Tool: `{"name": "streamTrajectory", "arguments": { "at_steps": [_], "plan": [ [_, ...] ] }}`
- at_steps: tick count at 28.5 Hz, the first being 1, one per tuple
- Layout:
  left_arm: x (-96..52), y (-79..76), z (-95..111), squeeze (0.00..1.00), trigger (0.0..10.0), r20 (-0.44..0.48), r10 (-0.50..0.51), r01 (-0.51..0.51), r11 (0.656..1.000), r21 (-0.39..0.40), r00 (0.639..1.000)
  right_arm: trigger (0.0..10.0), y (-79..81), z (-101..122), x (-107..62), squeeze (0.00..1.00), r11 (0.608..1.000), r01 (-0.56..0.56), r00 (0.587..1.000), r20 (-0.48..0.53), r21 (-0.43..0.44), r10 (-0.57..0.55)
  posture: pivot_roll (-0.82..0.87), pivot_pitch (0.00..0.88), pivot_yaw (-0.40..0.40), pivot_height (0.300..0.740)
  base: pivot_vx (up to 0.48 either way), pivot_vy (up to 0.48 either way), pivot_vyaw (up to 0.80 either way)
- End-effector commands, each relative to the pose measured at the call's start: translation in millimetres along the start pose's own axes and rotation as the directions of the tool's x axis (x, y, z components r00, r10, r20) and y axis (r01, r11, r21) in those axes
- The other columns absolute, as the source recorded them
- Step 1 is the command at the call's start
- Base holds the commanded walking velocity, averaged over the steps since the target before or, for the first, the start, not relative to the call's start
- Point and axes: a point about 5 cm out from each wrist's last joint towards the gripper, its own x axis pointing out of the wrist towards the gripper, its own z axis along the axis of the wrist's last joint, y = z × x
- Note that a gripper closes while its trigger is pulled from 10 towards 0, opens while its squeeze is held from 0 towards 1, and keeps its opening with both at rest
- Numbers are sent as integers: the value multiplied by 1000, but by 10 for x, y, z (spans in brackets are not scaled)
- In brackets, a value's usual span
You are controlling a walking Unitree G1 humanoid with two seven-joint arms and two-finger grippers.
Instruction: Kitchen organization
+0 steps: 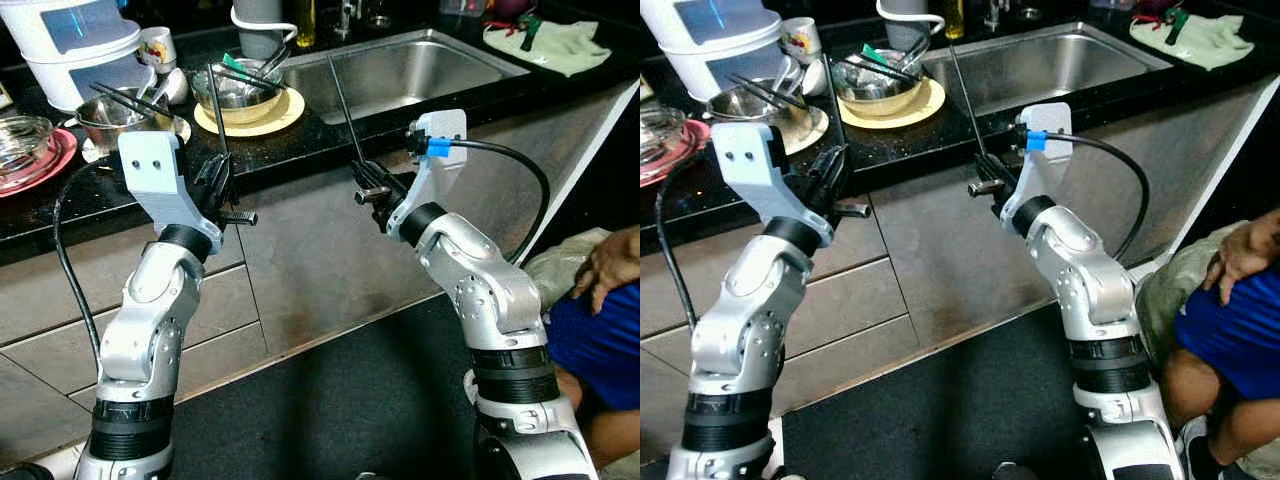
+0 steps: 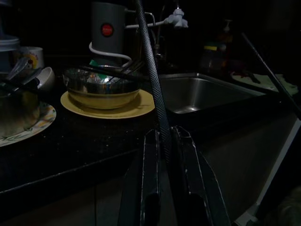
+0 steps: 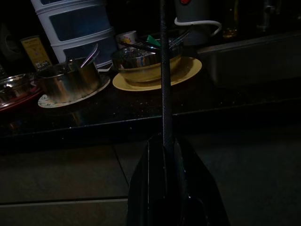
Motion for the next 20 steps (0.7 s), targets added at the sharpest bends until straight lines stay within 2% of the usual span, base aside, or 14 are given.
{"name": "streamTrajectory", "arguments": {
  "at_steps": [1,3,19,20],
  "plan": [
    [0,-2,21,0,10000,11,-5,4,1000,21,1000,10000,-17,-4,9,0,1000,10,1000,5,7,-10,-3,42,13,740,0,0,0],
    [2,-10,37,0,10000,16,-12,12,1000,28,1000,10000,-21,0,15,0,1000,12,1000,6,6,-12,-3,42,13,740,0,0,0],
    [23,-61,79,0,10000,33,-41,40,998,44,999,10000,-78,68,45,0,999,43,998,38,6,-44,-2,43,13,740,329,0,0],
    [25,-65,79,0,10000,33,-44,42,998,45,999,10000,-78,67,47,0,999,43,998,36,8,-43,-3,43,13,740,330,0,-775]
  ]
}}
